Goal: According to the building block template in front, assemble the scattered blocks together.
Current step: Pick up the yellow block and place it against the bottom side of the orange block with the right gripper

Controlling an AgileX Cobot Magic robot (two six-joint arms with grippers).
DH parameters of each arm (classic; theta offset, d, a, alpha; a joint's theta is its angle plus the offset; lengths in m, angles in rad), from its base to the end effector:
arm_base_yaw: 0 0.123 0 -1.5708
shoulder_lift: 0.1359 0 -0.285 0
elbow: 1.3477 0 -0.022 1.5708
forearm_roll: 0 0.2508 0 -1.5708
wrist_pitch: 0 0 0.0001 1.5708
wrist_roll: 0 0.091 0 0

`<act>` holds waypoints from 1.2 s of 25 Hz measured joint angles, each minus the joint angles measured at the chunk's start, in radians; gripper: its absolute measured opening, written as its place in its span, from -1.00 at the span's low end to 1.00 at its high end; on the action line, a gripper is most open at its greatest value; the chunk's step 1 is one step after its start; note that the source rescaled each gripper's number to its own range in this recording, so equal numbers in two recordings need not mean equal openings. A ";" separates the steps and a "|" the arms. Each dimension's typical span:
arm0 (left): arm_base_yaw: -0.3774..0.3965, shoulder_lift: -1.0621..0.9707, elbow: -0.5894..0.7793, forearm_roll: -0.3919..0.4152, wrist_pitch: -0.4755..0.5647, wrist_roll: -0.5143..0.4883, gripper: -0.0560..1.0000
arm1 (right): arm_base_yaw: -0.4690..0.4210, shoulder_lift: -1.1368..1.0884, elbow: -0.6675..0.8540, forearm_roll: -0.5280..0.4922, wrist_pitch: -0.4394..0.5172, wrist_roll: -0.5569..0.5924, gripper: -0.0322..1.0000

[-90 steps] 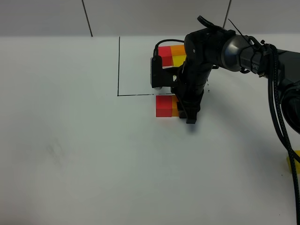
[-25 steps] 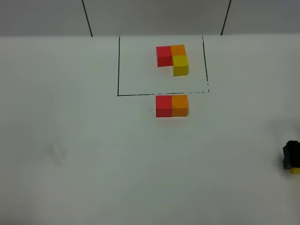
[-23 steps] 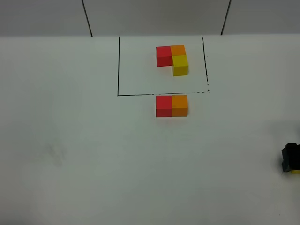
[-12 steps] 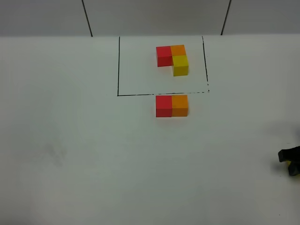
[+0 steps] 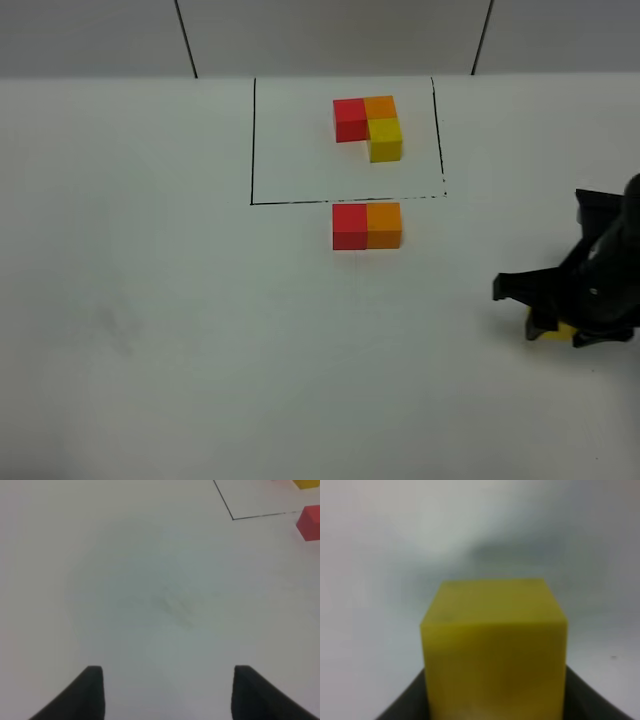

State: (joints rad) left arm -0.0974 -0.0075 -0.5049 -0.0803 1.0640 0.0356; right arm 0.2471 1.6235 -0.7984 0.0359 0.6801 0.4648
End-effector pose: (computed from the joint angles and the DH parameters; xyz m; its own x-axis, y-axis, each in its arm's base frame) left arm -0.0074 -0.0057 0.2785 -0.4451 0.0400 -0.8946 0.1579 0.9869 -0.0344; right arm 0.2589 0.0674 0.1606 -0.9615 0.2452 -0.1238 0.2349 0.9677 0.0918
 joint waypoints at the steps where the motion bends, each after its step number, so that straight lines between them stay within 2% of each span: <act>1: 0.000 0.000 0.000 0.000 0.000 0.000 -0.46 | 0.047 0.005 -0.024 -0.020 0.007 0.061 -0.46; 3: 0.000 0.000 0.000 0.000 0.000 0.000 -0.46 | 0.131 0.022 -0.070 -0.058 0.020 0.190 -0.46; 7: 0.000 0.000 0.000 0.000 0.000 0.000 -0.46 | 0.251 0.099 -0.168 -0.109 0.065 0.347 -0.46; 13: 0.000 0.000 0.000 0.000 0.000 0.000 -0.46 | 0.364 0.257 -0.342 -0.153 0.141 0.397 -0.46; 19: 0.000 0.000 0.000 0.000 0.000 0.000 -0.46 | 0.401 0.361 -0.480 -0.199 0.156 0.401 -0.46; 26: 0.000 0.000 0.000 0.000 0.000 0.000 -0.46 | 0.401 0.402 -0.495 -0.210 0.083 0.426 -0.46; 30: 0.000 0.000 0.000 0.000 0.000 0.000 -0.46 | 0.401 0.431 -0.524 -0.234 0.090 0.428 -0.46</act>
State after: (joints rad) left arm -0.0974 -0.0075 -0.5049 -0.0803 1.0640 0.0356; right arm 0.6482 2.0546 -1.3221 -0.1982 0.7699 0.8928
